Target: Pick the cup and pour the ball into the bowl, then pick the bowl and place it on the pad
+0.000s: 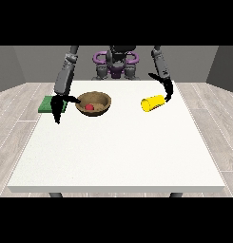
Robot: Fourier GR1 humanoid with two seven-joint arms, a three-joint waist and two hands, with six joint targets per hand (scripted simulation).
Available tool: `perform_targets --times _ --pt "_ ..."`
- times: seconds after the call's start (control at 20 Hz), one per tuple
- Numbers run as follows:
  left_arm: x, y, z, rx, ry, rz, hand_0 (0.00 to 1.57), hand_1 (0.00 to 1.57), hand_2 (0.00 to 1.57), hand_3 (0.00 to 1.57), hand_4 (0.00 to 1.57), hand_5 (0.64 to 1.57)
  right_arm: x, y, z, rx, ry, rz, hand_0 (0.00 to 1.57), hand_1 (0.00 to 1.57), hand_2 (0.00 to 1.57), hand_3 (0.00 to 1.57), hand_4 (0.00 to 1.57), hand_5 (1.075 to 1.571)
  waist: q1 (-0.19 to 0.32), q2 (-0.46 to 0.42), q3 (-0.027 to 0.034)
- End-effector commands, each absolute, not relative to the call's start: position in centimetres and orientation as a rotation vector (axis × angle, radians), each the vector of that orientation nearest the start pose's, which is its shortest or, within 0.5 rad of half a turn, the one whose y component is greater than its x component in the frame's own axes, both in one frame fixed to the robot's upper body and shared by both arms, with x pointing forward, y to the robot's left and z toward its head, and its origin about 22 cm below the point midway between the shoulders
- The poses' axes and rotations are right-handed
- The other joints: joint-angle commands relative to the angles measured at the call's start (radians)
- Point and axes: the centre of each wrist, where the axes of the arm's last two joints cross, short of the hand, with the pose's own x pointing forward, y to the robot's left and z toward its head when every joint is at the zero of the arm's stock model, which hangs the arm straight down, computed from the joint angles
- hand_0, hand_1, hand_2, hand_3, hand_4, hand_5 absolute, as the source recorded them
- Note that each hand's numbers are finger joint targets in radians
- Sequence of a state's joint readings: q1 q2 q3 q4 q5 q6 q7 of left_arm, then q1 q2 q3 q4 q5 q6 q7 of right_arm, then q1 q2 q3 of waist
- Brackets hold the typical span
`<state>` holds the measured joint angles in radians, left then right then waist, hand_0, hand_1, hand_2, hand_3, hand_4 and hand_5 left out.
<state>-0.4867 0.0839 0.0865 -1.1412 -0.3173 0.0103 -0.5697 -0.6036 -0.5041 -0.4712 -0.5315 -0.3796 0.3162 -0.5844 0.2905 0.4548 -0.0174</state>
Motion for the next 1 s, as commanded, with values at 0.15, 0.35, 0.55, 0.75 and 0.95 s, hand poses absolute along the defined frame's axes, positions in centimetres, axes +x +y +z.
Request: perform_targets --times 0.15,0.35,0.55,0.75,0.95 --pt "32.9 24.6 -4.0 0.198 -1.871 -0.361 0.0 0.0 0.0 0.0 0.0 0.667 36.2 -37.7 0.5 0.086 -1.737 -0.356 0.0 0.0 0.0 0.0 0.0 1.567 -0.127 -0.273 0.0144" --pt "32.5 25.4 -4.4 0.188 -1.831 -0.313 0.0 0.0 0.0 0.0 0.0 0.688 36.7 -33.5 -1.5 0.111 -1.667 -0.339 0.0 0.0 0.0 0.0 0.0 1.57 -0.164 -0.306 0.0172" --pt "32.8 26.5 -2.5 0.157 -1.865 -0.324 0.0 0.0 0.0 0.0 0.0 0.694 34.7 -31.5 -5.6 0.12 -1.587 -0.368 0.0 0.0 0.0 0.0 0.0 1.57 -0.131 -0.297 0.0178" --pt "33.9 24.5 -0.1 0.148 -1.958 -0.396 0.0 0.0 0.0 0.0 0.0 0.694 35.7 -30.0 -5.4 0.123 -1.662 -0.42 0.0 0.0 0.0 0.0 0.0 1.571 -0.092 -0.199 0.0185" --pt "33.5 25.1 0.3 0.146 -2.008 -0.373 0.0 0.0 0.0 0.0 0.0 0.701 36.7 -29.6 -4.5 0.093 -1.687 -0.448 0.0 0.0 0.0 0.0 0.0 1.569 -0.073 -0.157 0.0182"
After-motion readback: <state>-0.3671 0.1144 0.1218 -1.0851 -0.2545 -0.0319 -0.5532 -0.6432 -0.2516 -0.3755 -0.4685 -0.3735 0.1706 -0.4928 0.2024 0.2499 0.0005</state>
